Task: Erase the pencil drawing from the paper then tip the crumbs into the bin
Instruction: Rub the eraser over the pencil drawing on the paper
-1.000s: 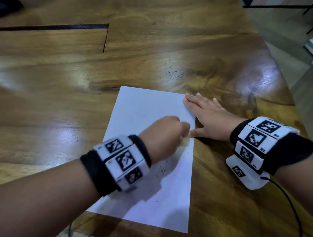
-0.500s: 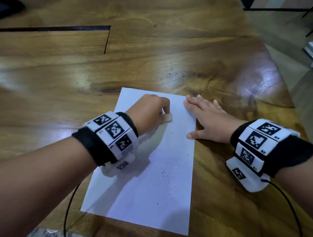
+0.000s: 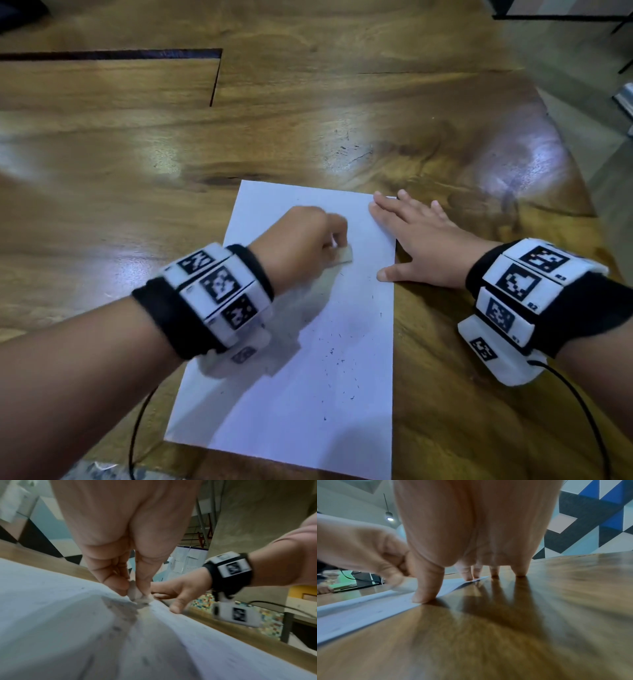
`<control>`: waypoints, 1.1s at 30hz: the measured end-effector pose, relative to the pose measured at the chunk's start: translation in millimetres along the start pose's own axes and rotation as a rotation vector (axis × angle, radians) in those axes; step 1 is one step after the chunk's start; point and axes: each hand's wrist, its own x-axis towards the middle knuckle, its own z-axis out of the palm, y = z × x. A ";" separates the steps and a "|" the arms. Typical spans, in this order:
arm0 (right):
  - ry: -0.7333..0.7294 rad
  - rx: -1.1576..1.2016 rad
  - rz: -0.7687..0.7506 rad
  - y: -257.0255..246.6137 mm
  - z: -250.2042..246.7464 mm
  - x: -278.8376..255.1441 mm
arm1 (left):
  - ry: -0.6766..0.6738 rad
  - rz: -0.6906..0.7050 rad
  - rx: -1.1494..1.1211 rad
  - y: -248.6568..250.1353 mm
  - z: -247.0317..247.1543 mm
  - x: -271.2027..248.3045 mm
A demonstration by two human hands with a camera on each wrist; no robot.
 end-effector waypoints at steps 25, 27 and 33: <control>-0.009 -0.019 -0.003 -1.1 -0.9 -1.3 | -0.197 0.101 -0.033 3.9 15.6 -65.8; -0.009 -0.018 -0.002 -1.2 -0.6 -0.9 | -0.133 0.109 -0.013 7.5 10.8 -43.4; -0.009 -0.015 0.005 -1.0 -0.8 -0.5 | -0.082 0.026 0.056 14.7 11.9 -13.5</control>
